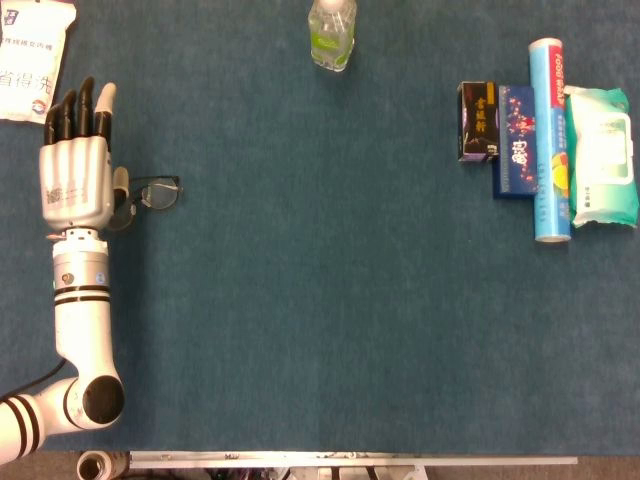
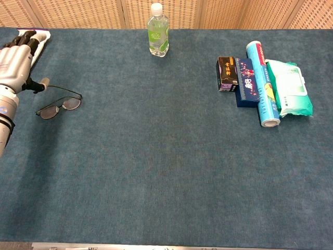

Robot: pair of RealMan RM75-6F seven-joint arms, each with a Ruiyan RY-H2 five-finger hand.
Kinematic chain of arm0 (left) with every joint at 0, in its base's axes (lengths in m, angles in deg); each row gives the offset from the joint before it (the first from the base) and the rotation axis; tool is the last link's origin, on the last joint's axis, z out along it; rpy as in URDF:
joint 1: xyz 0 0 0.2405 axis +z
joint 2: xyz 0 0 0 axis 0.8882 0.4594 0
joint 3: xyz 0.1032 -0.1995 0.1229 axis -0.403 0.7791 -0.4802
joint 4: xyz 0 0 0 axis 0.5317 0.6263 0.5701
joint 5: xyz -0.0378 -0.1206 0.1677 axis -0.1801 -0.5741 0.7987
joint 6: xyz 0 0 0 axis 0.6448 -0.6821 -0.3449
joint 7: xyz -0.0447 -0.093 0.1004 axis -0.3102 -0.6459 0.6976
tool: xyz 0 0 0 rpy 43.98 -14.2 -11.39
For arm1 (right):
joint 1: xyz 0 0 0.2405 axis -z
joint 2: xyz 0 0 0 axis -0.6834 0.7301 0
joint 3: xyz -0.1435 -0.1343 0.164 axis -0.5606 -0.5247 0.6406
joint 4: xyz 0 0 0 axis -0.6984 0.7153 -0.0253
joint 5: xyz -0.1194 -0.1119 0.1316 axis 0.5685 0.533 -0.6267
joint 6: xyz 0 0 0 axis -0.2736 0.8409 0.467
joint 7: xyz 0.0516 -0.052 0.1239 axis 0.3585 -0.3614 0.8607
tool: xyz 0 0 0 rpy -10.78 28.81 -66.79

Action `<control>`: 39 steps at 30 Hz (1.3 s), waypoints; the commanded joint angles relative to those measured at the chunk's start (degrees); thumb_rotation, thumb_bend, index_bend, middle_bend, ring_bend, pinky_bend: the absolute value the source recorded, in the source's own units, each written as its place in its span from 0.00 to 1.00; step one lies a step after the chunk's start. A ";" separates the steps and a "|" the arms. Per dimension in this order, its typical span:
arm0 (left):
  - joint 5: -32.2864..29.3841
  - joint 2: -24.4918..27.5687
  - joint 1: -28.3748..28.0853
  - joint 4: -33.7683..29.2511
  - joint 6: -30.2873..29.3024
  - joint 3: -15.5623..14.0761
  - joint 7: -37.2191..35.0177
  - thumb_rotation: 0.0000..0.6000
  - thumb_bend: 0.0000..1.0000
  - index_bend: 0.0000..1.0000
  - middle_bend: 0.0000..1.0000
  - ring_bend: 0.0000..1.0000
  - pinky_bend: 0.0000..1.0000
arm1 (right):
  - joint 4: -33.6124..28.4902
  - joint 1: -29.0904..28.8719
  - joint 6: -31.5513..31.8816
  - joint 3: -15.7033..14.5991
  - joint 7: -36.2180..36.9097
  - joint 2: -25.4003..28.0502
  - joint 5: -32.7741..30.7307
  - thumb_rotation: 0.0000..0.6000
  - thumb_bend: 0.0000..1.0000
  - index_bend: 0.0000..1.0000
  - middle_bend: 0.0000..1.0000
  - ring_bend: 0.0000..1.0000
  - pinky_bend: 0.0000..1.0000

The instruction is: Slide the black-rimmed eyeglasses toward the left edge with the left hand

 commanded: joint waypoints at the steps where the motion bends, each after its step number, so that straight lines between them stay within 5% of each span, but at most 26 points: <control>1: -0.48 -0.21 0.22 0.92 0.54 0.03 -0.57 1.00 0.34 0.00 0.00 0.00 0.09 | 0.01 -0.04 -0.10 -0.01 -0.06 -0.02 -0.04 1.00 0.35 0.53 0.44 0.25 0.21; 39: -2.03 -3.91 2.13 9.37 5.16 -1.40 -4.74 1.00 0.34 0.00 0.00 0.00 0.09 | -0.06 0.02 0.06 0.04 -0.12 0.00 -0.09 1.00 0.35 0.53 0.44 0.25 0.21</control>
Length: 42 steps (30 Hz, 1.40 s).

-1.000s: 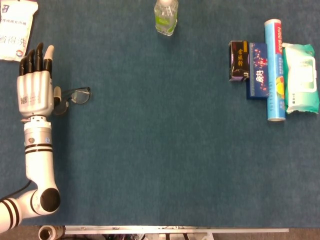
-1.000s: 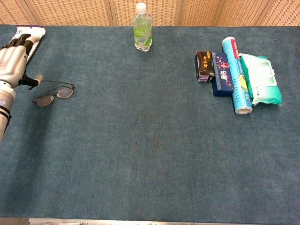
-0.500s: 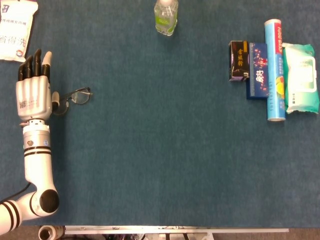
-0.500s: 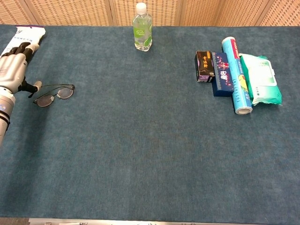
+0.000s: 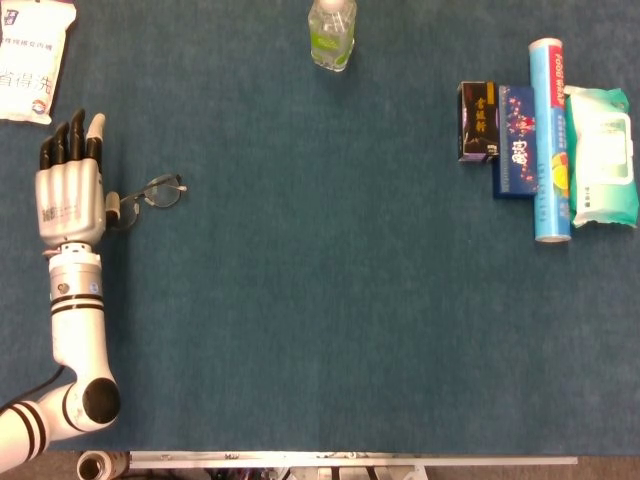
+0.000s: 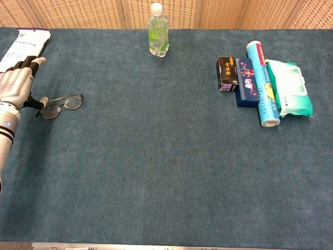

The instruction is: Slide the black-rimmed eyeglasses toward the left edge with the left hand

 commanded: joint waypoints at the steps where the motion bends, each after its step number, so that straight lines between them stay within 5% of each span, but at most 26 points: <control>1: -0.11 -0.37 0.07 0.69 0.38 -0.05 -0.19 1.00 0.34 0.00 0.00 0.00 0.09 | -0.01 0.00 -0.02 -0.01 0.03 0.02 0.00 1.00 0.35 0.53 0.44 0.25 0.21; 26: 0.99 -1.43 1.10 2.84 1.43 -0.43 -1.83 1.00 0.34 0.00 0.00 0.00 0.09 | 0.01 0.00 0.00 0.00 0.04 0.03 0.04 1.00 0.35 0.53 0.44 0.25 0.21; 33: 8.49 6.58 3.93 -9.32 -5.86 -0.98 -4.93 1.00 0.34 0.00 0.00 0.00 0.09 | 0.13 -0.11 -0.24 -0.02 -0.38 -0.23 -0.04 1.00 0.35 0.53 0.44 0.25 0.21; 42: 20.31 26.38 10.05 -26.17 -10.87 -6.23 -10.67 1.00 0.34 0.00 0.00 0.00 0.09 | 0.30 -0.91 -2.06 -0.52 -3.72 -1.77 -0.12 1.00 0.35 0.53 0.44 0.25 0.21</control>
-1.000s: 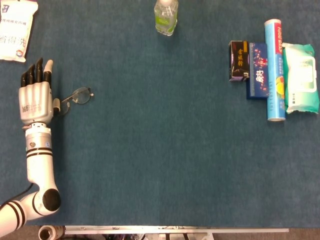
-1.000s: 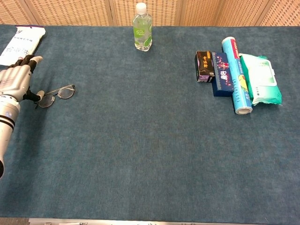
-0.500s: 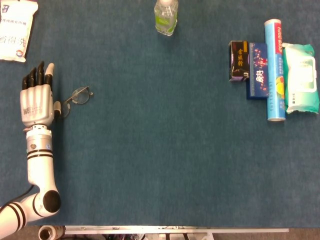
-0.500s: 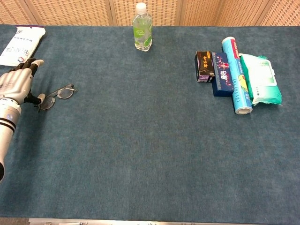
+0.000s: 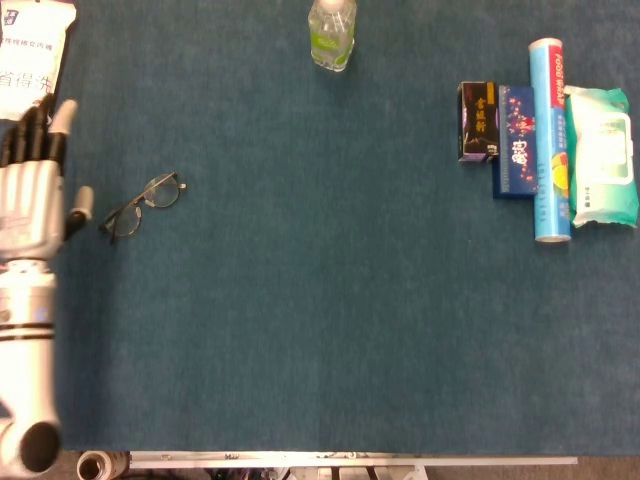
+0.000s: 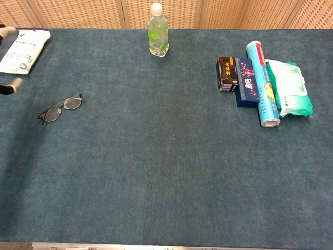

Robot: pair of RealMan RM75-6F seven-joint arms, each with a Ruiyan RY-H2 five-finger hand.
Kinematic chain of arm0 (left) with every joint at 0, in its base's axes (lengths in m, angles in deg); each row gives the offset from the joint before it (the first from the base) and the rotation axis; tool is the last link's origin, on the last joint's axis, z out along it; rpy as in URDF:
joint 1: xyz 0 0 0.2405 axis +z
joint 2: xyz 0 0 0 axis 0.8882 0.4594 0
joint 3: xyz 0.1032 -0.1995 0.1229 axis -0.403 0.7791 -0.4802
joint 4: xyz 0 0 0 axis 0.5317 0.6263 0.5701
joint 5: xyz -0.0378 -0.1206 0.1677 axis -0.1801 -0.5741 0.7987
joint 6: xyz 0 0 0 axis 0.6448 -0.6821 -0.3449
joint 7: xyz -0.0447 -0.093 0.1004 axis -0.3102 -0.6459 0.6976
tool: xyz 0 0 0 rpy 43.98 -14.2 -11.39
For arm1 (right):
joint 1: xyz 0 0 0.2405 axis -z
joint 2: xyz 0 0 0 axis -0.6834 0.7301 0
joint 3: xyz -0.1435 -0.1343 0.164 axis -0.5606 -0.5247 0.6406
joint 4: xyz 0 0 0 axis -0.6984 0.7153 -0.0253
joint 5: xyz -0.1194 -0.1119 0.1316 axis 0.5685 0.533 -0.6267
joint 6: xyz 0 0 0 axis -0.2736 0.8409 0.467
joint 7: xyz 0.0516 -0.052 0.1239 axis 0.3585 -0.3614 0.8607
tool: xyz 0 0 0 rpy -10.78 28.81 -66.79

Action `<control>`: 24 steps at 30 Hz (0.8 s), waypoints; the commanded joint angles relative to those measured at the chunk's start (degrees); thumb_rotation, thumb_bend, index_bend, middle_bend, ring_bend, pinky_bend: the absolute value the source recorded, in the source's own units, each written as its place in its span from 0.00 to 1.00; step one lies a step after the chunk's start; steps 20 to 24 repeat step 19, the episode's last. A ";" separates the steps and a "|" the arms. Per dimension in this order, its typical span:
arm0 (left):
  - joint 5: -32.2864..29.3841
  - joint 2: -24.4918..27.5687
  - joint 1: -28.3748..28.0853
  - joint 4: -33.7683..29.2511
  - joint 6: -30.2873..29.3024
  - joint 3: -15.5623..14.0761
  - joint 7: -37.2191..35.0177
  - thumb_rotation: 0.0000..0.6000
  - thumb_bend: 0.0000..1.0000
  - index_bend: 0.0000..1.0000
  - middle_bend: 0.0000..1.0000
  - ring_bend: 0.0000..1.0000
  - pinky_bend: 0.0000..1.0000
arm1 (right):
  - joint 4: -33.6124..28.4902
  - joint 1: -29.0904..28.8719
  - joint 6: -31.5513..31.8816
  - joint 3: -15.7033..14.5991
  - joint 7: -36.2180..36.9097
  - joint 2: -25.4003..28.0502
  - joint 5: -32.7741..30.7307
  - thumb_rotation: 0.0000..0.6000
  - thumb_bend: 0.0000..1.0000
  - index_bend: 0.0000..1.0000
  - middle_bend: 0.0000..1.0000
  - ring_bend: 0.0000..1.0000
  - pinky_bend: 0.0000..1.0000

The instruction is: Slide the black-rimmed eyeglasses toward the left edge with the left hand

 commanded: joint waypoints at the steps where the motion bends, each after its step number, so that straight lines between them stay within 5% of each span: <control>1: 7.63 9.64 4.05 -6.89 -4.17 -3.72 -2.21 1.00 0.34 0.00 0.00 0.00 0.09 | 0.11 -0.34 -0.70 -0.21 -1.30 -0.69 -0.09 1.00 0.35 0.53 0.44 0.25 0.21; 6: 15.61 14.71 6.97 -7.34 -8.86 -7.33 0.54 1.00 0.34 0.00 0.00 0.00 0.09 | 0.29 -0.73 -1.65 -0.43 -3.46 -1.74 -0.37 1.00 0.35 0.53 0.44 0.25 0.21; 13: 18.85 16.31 11.89 -7.16 -13.61 -10.53 -1.03 1.00 0.34 0.01 0.00 0.00 0.09 | 0.41 -0.72 -1.66 -0.66 -5.30 -2.55 -0.34 1.00 0.35 0.53 0.44 0.25 0.21; 24: 19.34 16.70 13.61 -5.11 -15.37 -10.27 -5.30 1.00 0.34 0.03 0.00 0.00 0.09 | 0.47 -0.66 -1.40 -0.59 -5.84 -2.76 -0.41 1.00 0.35 0.53 0.44 0.25 0.21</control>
